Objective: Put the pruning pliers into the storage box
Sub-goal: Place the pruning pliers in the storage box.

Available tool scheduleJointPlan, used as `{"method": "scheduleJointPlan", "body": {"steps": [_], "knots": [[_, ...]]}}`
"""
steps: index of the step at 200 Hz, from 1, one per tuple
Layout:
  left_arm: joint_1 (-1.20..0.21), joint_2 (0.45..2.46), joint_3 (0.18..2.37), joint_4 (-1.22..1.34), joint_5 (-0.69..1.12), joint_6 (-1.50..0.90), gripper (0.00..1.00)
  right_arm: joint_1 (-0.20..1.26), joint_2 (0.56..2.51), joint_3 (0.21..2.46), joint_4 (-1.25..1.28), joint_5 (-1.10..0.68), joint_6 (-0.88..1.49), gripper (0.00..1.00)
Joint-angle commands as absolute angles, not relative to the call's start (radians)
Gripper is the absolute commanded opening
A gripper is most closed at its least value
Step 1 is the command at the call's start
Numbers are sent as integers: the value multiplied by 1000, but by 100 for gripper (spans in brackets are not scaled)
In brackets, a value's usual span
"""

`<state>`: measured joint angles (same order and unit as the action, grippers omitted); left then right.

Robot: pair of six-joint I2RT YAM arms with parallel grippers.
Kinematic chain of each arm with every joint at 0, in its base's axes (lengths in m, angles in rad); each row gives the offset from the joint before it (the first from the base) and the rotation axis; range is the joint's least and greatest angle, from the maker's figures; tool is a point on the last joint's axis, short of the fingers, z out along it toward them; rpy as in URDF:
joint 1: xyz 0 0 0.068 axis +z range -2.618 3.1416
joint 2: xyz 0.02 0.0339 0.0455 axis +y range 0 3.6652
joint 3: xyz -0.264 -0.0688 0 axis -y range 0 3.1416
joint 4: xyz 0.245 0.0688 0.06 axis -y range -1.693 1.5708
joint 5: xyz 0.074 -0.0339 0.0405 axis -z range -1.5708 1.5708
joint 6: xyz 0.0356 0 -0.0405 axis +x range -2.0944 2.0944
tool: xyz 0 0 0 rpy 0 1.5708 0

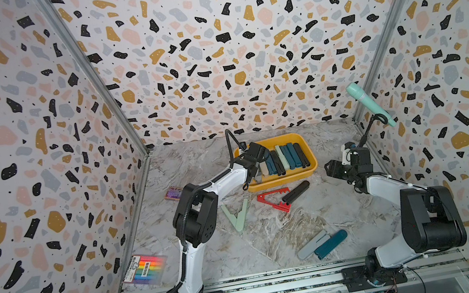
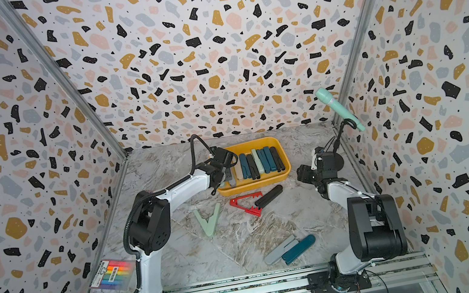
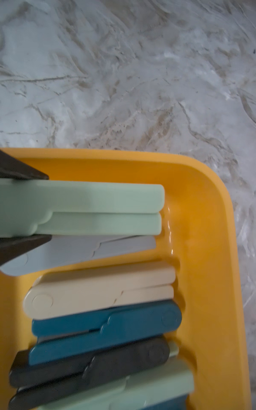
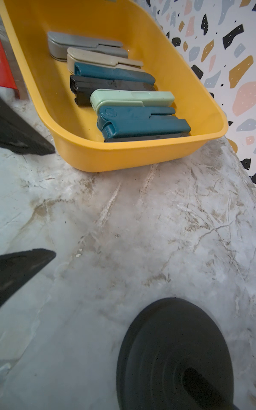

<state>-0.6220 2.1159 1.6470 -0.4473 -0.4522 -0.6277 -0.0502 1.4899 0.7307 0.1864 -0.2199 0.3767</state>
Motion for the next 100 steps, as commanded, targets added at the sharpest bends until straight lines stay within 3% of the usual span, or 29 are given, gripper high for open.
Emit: {"method": "scheduleJointPlan", "body": {"steps": [1,100], "knots": [[-614,2107,1652,-422,-506,-697,0,-62,1484,770,204,-248,367,69],[-614,2257,1777,-482,-528,-725,0,-90,1476,769,208,-282,374,69]]}}
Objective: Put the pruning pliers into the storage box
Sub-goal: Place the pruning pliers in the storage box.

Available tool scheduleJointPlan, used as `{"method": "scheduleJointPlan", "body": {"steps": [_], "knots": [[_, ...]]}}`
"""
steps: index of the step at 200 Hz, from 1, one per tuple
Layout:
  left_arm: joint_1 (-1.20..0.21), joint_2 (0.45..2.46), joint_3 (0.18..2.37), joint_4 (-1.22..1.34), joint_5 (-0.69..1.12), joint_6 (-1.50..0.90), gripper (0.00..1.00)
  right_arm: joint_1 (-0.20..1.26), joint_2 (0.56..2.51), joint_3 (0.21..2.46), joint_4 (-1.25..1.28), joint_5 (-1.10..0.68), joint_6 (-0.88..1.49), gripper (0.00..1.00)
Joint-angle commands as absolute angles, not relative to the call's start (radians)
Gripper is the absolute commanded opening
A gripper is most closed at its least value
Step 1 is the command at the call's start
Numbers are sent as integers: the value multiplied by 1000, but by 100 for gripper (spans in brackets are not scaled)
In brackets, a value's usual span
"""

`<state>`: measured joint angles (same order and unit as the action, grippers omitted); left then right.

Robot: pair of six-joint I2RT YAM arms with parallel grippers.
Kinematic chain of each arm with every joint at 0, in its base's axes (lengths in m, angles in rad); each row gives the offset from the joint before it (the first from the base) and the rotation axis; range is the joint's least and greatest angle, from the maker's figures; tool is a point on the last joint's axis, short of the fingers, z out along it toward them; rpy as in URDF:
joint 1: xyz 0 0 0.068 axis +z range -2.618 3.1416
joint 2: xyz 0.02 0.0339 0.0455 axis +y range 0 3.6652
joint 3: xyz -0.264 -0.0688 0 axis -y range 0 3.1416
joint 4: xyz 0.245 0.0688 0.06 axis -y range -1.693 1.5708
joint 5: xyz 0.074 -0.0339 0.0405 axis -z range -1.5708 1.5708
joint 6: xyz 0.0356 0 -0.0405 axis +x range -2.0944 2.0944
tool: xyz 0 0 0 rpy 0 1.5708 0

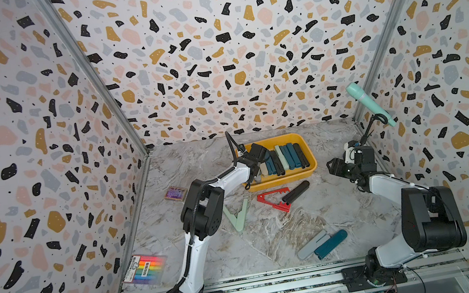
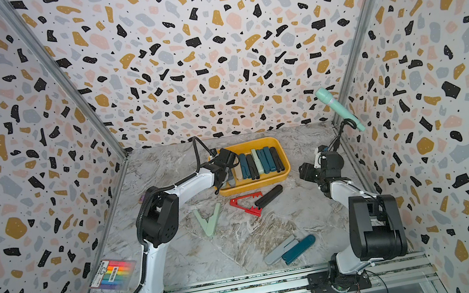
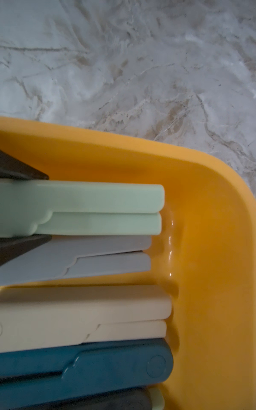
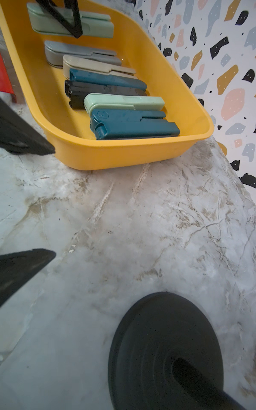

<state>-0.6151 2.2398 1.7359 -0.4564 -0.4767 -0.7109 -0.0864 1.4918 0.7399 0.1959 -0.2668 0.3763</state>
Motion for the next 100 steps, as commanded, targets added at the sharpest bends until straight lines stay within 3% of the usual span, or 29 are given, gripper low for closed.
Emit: {"method": "scheduleJointPlan", "body": {"steps": [1,100], "knots": [[-614,2257,1777,-483,-529,-725,0,-90,1476,769,208,-282,374,69],[-598,2344,1853,-455,-456,-687,0,-98,1493,790,177,-299,366,69]]}}
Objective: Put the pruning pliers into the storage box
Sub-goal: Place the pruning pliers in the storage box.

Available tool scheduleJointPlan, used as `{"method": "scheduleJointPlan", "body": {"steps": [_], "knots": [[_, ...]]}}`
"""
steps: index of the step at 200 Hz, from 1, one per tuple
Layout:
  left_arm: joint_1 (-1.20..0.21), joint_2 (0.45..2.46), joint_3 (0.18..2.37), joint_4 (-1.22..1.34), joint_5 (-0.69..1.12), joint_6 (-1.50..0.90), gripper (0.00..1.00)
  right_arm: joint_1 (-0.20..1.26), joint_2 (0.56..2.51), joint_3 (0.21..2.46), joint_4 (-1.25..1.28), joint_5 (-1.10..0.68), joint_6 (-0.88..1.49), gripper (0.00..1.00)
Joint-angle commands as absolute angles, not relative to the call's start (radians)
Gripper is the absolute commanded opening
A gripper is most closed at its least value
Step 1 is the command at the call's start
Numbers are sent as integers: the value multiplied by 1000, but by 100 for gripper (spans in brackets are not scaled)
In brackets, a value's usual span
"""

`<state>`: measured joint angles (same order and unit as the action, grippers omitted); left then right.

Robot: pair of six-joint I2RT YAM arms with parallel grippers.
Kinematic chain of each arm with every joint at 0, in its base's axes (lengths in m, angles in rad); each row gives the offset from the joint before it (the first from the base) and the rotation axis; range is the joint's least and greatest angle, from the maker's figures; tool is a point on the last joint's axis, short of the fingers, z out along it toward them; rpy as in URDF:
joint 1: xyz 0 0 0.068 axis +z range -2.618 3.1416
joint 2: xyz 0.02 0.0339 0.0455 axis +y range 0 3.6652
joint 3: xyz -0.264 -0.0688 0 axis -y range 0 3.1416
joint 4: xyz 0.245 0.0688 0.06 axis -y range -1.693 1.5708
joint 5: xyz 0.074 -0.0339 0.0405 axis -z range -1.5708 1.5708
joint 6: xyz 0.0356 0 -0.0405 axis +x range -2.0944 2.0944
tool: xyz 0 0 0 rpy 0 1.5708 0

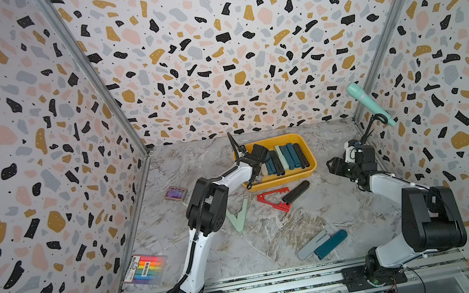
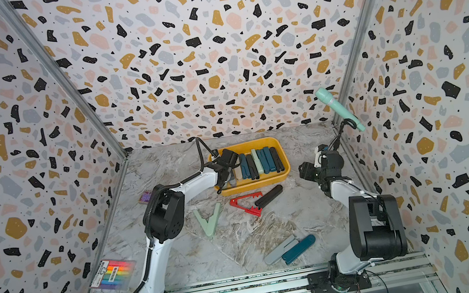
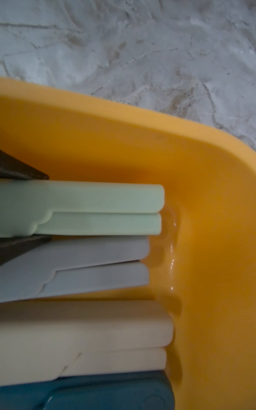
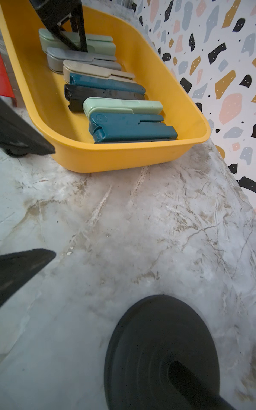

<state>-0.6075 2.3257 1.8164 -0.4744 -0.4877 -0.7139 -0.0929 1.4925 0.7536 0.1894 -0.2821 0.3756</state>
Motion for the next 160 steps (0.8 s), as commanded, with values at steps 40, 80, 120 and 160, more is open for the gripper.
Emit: {"method": "scheduleJointPlan", "body": {"steps": [40,80,120,160], "knots": [[-597,2350,1854,-414,-427,-614,2,-99,1497,790,173,-301,366,69],[-596,2361,1861,-401,-390,-543,5,-100,1500,800,163,-287,364,69],[-595,2365,1871,-390,-358,-513,9,-101,1503,802,155,-281,367,69],[-595,2364,1875,-389,-333,-520,22,-100,1490,794,145,-266,365,69]]}}
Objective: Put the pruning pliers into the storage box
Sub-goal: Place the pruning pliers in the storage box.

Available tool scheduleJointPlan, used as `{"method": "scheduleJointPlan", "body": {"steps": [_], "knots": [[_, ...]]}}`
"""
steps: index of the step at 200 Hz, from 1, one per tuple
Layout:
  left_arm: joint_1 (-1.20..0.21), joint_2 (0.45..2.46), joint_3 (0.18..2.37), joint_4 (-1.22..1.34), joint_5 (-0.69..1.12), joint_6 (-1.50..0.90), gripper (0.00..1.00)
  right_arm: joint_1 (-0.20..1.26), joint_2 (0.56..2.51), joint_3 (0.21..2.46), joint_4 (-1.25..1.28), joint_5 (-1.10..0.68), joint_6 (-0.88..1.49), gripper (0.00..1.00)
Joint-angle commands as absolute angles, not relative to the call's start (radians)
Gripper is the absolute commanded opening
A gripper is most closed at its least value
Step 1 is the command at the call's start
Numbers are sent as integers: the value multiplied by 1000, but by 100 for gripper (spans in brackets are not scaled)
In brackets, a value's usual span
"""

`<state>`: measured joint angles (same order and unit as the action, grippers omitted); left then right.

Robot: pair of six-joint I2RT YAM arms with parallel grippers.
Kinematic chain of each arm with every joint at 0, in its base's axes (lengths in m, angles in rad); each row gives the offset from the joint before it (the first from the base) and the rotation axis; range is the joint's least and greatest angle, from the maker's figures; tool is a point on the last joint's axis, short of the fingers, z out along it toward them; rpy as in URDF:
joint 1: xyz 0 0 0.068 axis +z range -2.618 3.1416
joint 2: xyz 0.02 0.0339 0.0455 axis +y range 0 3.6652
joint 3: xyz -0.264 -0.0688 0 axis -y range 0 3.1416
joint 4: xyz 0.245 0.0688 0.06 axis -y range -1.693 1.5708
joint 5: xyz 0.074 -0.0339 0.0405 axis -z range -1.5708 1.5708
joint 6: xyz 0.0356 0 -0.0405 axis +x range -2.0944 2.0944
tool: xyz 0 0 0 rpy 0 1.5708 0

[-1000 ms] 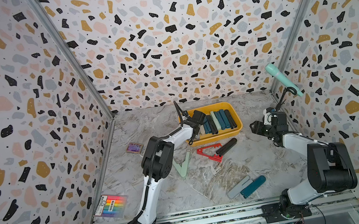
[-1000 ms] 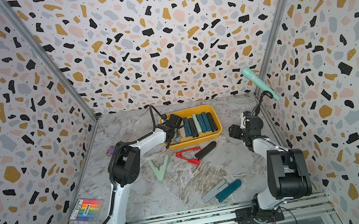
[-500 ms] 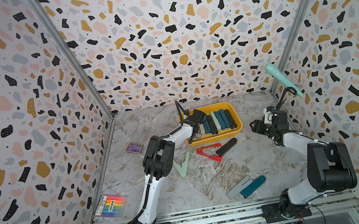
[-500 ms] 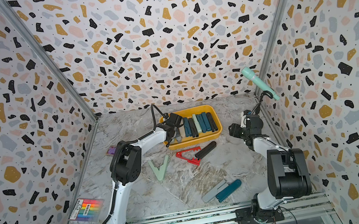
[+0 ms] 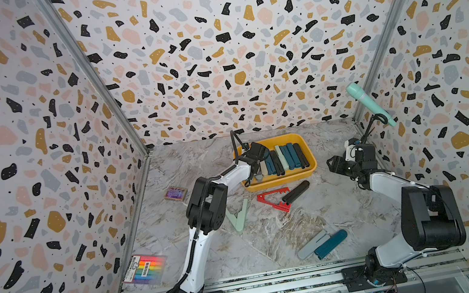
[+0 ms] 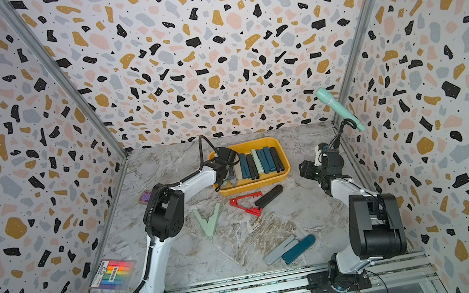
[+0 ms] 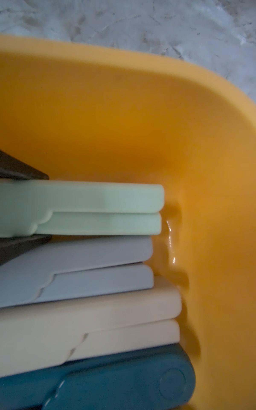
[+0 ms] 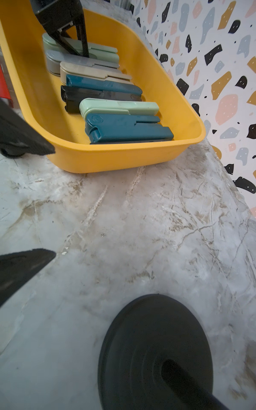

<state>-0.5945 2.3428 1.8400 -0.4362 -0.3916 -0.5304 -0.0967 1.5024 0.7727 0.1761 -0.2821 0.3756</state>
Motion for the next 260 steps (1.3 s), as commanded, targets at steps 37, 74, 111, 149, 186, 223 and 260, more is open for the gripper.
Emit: {"method": "scheduleJointPlan", "body": {"steps": [37,74,111,149,186,223,260], "knots": [[-592,2355,1879,-408,-351,-554,38,-101,1484,794,140,-253,358,69],[-592,2330,1907,-416,-375,-559,44,-101,1501,797,146,-252,357,69],[-592,2305,1916,-422,-399,-563,45,-103,1504,802,149,-249,351,69],[-592,2273,1923,-423,-412,-562,46,-103,1505,802,143,-244,349,69],[-595,2216,1899,-420,-431,-562,50,-104,1492,807,135,-240,347,69],[-630,2087,1770,-326,-516,-522,66,-102,1481,801,141,-242,353,69],[-652,1950,1621,-255,-584,-500,75,-98,1453,783,135,-251,347,69]]}}
